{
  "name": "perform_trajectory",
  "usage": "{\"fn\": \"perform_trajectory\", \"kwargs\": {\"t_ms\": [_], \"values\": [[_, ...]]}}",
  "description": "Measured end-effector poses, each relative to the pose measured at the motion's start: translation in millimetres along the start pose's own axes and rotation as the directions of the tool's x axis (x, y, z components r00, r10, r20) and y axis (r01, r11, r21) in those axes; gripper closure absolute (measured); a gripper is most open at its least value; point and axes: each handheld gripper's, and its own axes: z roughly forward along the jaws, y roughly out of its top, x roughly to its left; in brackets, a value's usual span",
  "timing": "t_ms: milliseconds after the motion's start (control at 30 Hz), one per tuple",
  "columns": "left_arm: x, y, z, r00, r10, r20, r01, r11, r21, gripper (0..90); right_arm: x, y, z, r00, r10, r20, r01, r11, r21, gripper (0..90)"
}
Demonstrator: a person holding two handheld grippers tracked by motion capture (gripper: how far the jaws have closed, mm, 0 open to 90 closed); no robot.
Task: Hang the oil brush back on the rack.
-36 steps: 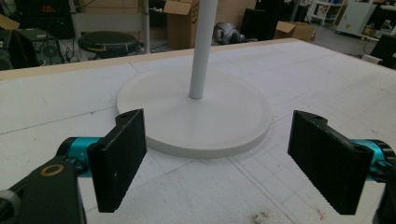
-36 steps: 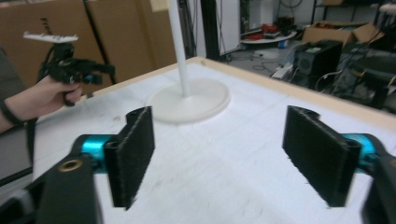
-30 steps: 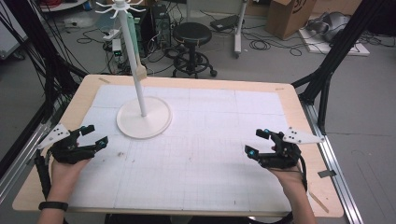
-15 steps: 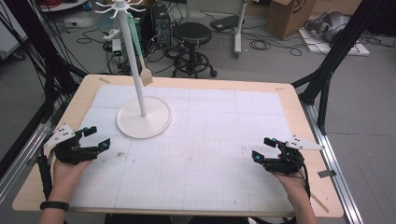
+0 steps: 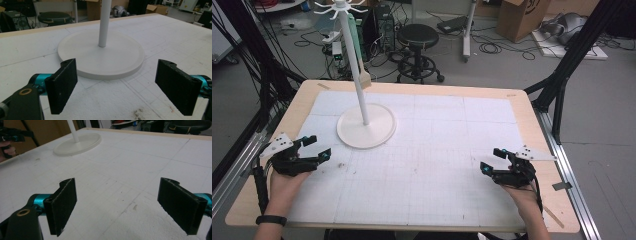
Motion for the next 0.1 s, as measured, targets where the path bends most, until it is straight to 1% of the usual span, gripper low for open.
{"fn": "perform_trajectory", "kwargs": {"t_ms": [33,100], "values": [[-0.3,0.1,0.2,1.0000,0.003,0.001,-0.003,1.0000,0.001,18.5,-0.7,-0.1,-0.3,1.0000,0.004,0.003,-0.004,1.000,-0.004,14.9],[-1.4,0.4,0.8,1.0000,-0.002,0.005,0.002,1.0000,-0.002,18.5,-2.4,-0.3,-1.3,1.0000,0.009,0.002,-0.009,1.000,-0.009,14.9]]}}
